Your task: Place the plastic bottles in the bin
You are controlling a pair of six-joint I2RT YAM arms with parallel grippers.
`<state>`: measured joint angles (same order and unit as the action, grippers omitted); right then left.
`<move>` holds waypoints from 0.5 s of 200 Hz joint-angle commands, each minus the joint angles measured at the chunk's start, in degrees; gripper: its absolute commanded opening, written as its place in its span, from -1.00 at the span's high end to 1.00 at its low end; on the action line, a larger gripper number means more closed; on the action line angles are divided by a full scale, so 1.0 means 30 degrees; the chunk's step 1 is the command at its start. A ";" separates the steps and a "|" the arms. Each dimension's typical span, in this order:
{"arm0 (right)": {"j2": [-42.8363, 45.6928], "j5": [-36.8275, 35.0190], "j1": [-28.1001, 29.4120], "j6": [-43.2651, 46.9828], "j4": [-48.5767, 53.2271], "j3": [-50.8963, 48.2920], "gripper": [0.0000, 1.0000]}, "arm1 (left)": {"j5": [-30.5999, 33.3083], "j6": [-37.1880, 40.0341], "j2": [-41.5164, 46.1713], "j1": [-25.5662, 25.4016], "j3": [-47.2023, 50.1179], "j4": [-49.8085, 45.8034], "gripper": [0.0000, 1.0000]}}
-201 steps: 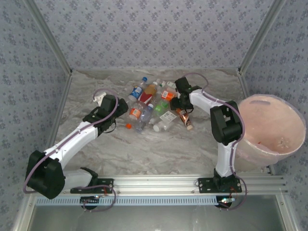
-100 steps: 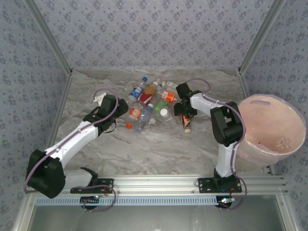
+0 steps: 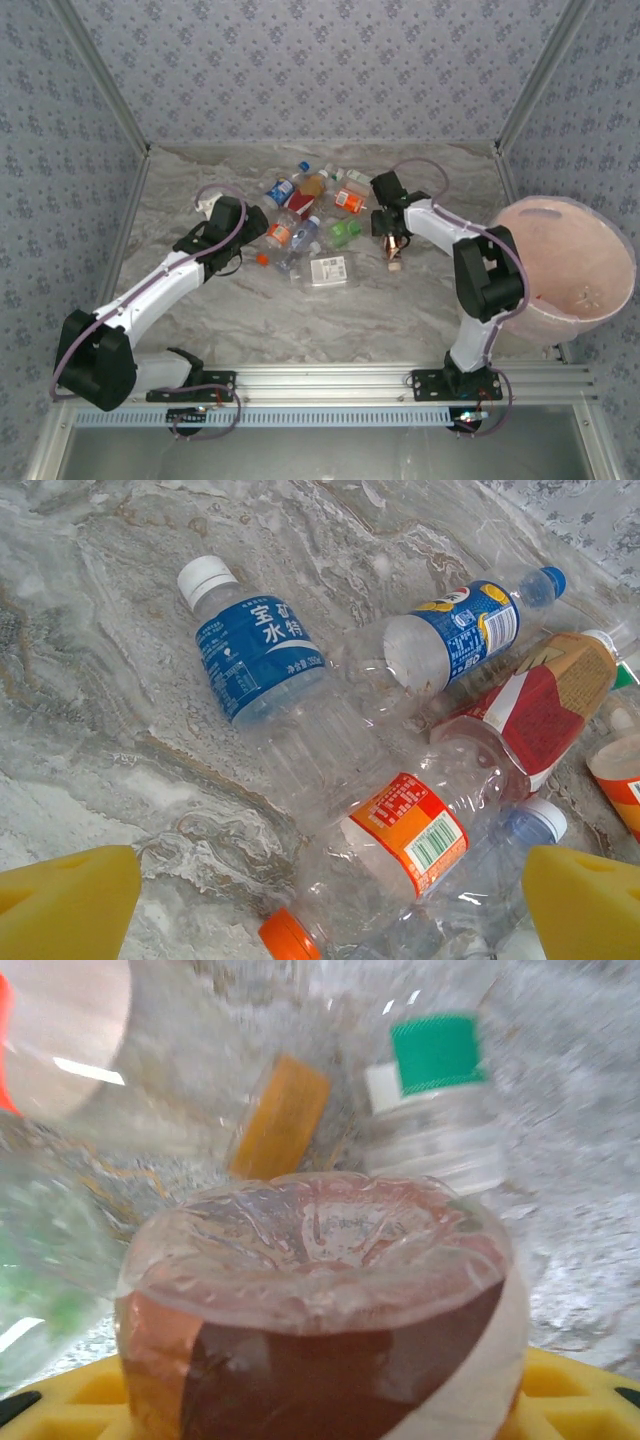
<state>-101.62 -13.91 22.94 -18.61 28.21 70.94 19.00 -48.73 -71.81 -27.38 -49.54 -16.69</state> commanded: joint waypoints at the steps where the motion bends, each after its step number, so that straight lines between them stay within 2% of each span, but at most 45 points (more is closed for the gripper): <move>1: 0.1914 -0.1157 0.0372 0.0393 -0.0779 -0.0411 -0.01 | -0.0288 -0.0011 -0.0188 0.0089 0.0049 0.0216 -0.96; 50: 0.6243 -0.0875 0.0987 0.2138 -0.1225 0.0184 0.09 | -0.0672 -0.0044 -0.0537 0.0072 0.0099 0.0574 -0.96; 100: 0.9692 -0.1180 0.1159 0.3647 -0.0264 0.2333 0.08 | -0.1563 -0.0280 -0.1162 0.0073 0.0095 0.1073 -0.96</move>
<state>-78.00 -16.01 25.93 -11.29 25.58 74.37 16.05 -48.80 -74.35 -27.38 -49.54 -15.20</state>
